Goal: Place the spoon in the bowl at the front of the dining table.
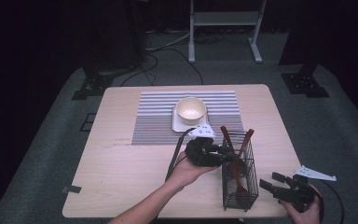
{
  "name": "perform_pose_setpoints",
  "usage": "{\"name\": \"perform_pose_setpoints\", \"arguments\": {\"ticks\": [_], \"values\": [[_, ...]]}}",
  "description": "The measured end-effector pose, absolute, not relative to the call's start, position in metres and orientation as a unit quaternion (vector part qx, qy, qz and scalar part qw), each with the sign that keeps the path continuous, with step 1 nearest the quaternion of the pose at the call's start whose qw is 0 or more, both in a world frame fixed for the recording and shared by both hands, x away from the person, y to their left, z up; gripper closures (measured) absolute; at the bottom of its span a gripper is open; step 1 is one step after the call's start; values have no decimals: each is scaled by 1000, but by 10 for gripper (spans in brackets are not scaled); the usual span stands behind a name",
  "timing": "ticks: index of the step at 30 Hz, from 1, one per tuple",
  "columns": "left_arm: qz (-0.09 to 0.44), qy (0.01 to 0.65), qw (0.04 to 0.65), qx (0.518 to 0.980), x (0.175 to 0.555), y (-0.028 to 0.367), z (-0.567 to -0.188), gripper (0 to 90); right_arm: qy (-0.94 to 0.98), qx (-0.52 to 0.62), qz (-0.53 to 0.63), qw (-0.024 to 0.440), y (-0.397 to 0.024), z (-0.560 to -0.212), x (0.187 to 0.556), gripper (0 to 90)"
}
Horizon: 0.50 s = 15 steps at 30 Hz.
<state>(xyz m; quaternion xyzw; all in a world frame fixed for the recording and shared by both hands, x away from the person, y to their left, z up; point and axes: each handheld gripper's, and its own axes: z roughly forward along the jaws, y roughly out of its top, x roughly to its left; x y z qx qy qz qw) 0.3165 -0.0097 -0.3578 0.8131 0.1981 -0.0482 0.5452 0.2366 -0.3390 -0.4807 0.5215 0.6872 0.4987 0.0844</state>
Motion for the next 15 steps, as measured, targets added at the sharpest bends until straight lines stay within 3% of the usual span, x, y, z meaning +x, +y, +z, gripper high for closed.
{"name": "perform_pose_setpoints", "arguments": {"ticks": [8, 15], "values": [[-60, 197, 548, 810, 317, -10, -357, 821, 688, 521, 499, 84, -339, -481, 237, 183], [-70, 195, 559, 803, 316, -10, -354, 837, 687, 521, 499, 84, -339, -481, 237, 183]]}}
